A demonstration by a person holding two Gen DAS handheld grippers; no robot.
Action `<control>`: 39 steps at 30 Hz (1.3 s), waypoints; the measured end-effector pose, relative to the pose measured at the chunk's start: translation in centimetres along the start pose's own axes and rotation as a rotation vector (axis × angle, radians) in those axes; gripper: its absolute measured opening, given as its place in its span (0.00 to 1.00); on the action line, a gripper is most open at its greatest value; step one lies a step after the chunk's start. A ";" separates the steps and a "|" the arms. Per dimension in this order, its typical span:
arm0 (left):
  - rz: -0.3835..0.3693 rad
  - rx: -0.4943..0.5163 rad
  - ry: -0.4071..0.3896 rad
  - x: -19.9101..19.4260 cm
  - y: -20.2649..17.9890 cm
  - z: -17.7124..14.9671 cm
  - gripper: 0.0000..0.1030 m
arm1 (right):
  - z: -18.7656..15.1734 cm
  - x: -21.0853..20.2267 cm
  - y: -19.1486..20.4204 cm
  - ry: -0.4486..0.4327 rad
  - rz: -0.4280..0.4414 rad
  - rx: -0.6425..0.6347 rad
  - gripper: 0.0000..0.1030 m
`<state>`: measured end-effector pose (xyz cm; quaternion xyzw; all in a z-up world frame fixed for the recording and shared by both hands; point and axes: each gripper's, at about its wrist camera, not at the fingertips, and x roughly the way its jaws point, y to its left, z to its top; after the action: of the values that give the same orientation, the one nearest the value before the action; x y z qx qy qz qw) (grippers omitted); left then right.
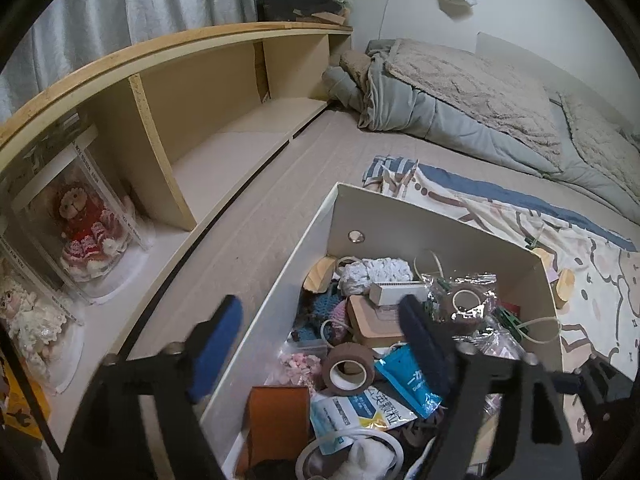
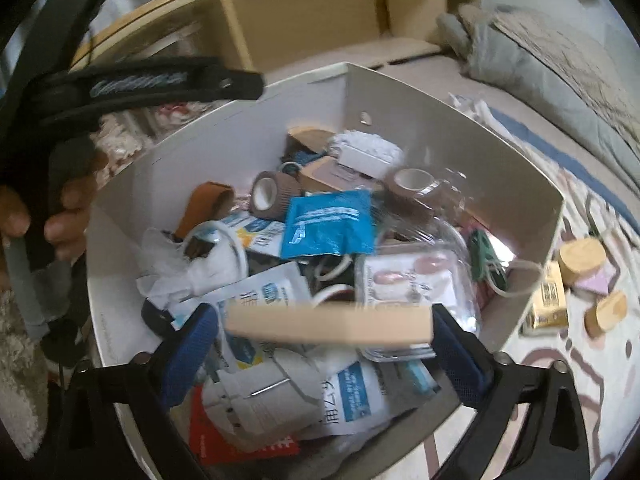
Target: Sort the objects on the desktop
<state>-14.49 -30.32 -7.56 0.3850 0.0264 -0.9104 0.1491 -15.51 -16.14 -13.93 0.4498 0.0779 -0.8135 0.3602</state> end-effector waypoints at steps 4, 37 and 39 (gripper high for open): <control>0.004 -0.001 0.004 -0.3 0.0 -0.1 0.92 | 0.2 -0.6 -0.5 -0.017 0.003 0.026 1.00; -0.029 -0.072 -0.112 -8.3 -0.9 0.9 0.96 | 2.3 -10.0 0.0 -0.185 -0.120 -0.024 1.00; -0.036 -0.073 -0.125 -9.1 -1.1 1.0 0.96 | 2.2 -10.9 -0.1 -0.199 -0.131 -0.026 1.00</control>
<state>-9.55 -27.13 -0.48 0.3212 0.0569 -0.9337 0.1479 -13.44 -11.43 -4.08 0.3561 0.0817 -0.8748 0.3181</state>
